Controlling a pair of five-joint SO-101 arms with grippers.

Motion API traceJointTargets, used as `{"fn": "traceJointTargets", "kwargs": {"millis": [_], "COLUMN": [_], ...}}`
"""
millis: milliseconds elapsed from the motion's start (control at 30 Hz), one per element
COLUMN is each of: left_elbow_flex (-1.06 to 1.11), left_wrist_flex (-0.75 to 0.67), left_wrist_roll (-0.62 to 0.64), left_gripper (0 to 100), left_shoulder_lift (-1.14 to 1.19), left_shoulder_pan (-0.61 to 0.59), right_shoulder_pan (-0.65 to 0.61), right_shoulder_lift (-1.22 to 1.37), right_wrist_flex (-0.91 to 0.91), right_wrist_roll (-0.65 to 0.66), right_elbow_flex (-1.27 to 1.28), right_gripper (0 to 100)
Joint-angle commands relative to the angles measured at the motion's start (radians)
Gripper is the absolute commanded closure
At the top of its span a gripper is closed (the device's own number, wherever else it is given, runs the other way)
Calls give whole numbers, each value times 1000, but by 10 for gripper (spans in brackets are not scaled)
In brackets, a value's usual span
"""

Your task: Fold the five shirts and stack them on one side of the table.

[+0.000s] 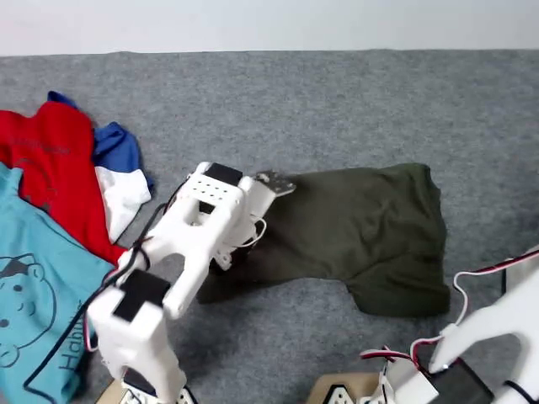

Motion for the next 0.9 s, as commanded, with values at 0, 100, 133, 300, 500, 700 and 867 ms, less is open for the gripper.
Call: {"fn": "traceJointTargets", "kwargs": {"millis": [0, 100, 133, 300, 500, 700, 867], "left_elbow_flex": [-22, -12, -5, -1, -22, -79, -223], "left_wrist_flex": [-6, 17, 29, 54, 66, 140, 160], "left_wrist_roll": [-9, -9, -11, -43, -41, -41, -37], "left_gripper": [998, 998, 998, 998, 998, 998, 998], "left_shoulder_lift": [40, 28, 20, -37, -184, -292, -322], "left_shoulder_pan": [-2, 6, 8, -2, -3, -2, 43], "right_shoulder_pan": [4, 5, 5, 5, 5, 5, 19], "right_shoulder_lift": [-4, -4, -4, -4, -4, -4, -18], "right_wrist_flex": [-5, -5, -5, -5, -5, -4, 28], "right_wrist_roll": [32, 49, 49, 46, 46, 44, 43], "right_elbow_flex": [-52, -52, -52, -52, -52, -52, -57], "right_gripper": [949, 949, 949, 949, 949, 949, 949]}}
